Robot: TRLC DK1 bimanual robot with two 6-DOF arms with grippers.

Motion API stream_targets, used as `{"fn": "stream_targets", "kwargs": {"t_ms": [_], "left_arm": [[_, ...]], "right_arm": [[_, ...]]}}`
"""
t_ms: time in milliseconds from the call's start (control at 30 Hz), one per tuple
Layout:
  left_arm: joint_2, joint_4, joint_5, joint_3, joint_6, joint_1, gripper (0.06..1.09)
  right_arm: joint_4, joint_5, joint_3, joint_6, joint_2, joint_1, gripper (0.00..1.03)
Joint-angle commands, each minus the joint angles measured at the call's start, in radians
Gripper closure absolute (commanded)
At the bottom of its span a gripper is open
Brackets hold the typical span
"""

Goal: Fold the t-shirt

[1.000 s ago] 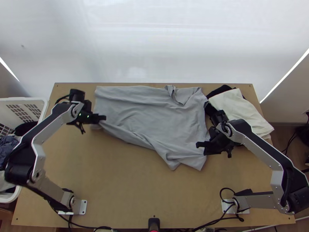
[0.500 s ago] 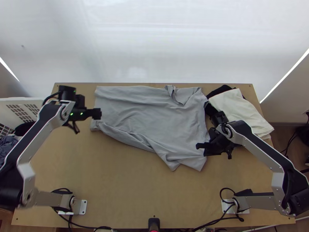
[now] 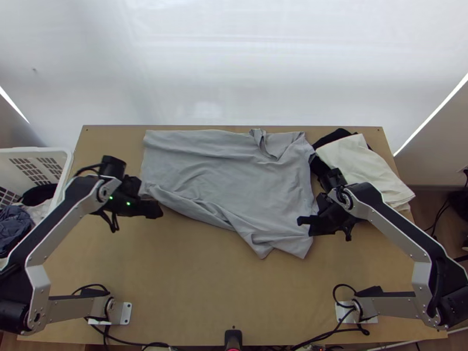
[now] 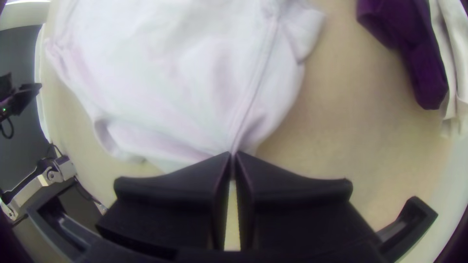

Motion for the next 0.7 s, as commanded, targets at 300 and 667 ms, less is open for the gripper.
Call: {"fn": "stream_targets", "kwargs": {"t_ms": [300, 667], "left_arm": [[0.212, 0.316, -0.08, 0.022, -0.103, -0.088, 0.11], [0.252, 0.533, -0.183, 0.094, -0.29, -0.073, 1.05]], "right_arm": [[0.0, 0.0, -0.018, 0.001, -0.016, 0.0, 1.0], [0.001, 0.0, -0.029, -0.001, -0.022, 0.0, 1.0]]}}
